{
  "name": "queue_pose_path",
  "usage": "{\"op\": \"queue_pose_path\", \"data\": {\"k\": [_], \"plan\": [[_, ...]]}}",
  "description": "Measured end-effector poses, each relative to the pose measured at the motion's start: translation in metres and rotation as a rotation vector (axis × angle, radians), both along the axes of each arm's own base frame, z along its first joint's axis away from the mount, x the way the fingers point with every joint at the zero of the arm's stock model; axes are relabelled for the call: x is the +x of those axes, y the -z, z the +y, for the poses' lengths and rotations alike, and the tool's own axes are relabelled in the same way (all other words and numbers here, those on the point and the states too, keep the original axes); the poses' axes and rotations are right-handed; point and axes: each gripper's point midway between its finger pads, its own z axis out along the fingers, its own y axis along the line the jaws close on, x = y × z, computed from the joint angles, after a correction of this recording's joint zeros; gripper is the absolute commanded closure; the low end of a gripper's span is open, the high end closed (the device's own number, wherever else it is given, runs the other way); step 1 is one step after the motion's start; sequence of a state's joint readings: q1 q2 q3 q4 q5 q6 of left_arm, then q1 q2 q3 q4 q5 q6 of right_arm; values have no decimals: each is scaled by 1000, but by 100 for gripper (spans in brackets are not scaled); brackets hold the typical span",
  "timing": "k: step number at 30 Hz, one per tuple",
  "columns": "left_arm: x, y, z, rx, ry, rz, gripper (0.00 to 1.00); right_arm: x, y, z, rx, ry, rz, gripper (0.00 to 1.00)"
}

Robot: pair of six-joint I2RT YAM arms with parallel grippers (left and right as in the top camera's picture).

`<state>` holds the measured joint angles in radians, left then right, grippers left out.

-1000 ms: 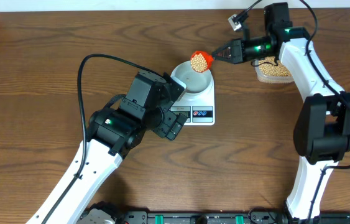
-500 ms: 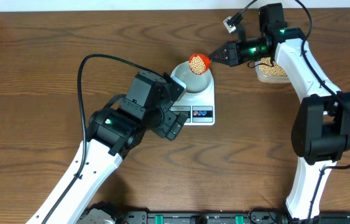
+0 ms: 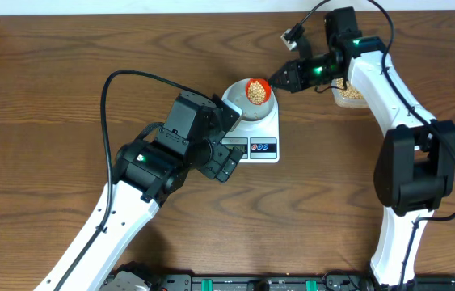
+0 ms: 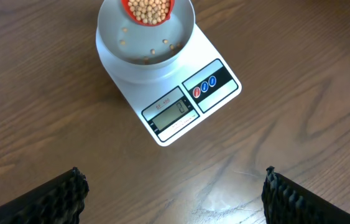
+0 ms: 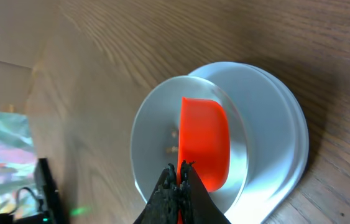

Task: Scoop item into bowl and weigh 50g on scale
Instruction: 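Carry the filled scoop left over the white bowl on the scale, then tip the red scoop to pour peas into the white bowl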

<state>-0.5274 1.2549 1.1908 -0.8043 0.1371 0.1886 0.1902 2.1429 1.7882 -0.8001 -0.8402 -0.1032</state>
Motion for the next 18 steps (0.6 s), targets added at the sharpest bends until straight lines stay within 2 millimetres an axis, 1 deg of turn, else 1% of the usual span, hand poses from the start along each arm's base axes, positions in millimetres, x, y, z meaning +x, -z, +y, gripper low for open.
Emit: {"op": "queue_pose_path", "data": {"k": [5,9,18], "plan": [[0,0,0,0,0,0,8,1,-5,-2,-34,11,-27,99],[0,0,0,0,0,0,8,2,-4,-4,-57,18,-37,99],[0,0,0,0,0,0,8,-6,2,15,-107,-13,-50,99]]}}
